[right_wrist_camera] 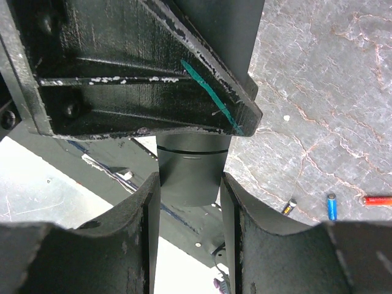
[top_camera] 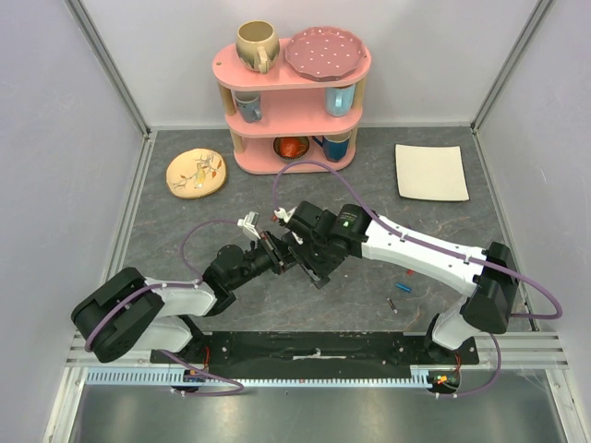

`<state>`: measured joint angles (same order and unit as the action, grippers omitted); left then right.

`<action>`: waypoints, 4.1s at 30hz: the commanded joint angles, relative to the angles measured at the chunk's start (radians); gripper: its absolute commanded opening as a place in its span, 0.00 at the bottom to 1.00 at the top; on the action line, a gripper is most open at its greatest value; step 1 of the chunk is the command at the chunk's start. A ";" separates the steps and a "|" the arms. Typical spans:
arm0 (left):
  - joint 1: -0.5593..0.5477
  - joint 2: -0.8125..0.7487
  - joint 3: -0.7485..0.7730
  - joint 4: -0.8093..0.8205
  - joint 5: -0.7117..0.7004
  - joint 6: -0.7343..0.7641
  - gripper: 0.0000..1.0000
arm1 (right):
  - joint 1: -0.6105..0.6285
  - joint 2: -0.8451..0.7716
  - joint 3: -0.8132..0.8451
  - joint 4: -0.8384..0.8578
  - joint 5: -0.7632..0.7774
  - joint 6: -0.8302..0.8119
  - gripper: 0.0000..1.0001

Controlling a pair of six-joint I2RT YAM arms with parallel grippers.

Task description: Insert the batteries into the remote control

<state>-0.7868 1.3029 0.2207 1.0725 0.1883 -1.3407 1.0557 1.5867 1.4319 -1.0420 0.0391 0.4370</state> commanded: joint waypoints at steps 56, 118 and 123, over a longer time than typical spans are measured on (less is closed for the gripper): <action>-0.002 0.013 0.065 0.093 0.089 -0.020 0.02 | -0.079 -0.131 -0.030 0.083 -0.088 -0.055 0.38; 0.207 0.252 0.950 -1.930 -0.736 0.796 0.02 | -0.002 -0.706 -0.697 0.735 0.285 -0.029 0.70; 0.241 0.372 1.042 -1.952 -0.805 0.828 0.02 | -0.002 -0.800 -0.743 0.734 0.288 -0.040 0.70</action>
<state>-0.5674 1.6337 1.1744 -0.7940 -0.5312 -0.5938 1.0531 0.8608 0.7128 -0.3523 0.3222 0.4175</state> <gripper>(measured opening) 0.197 0.698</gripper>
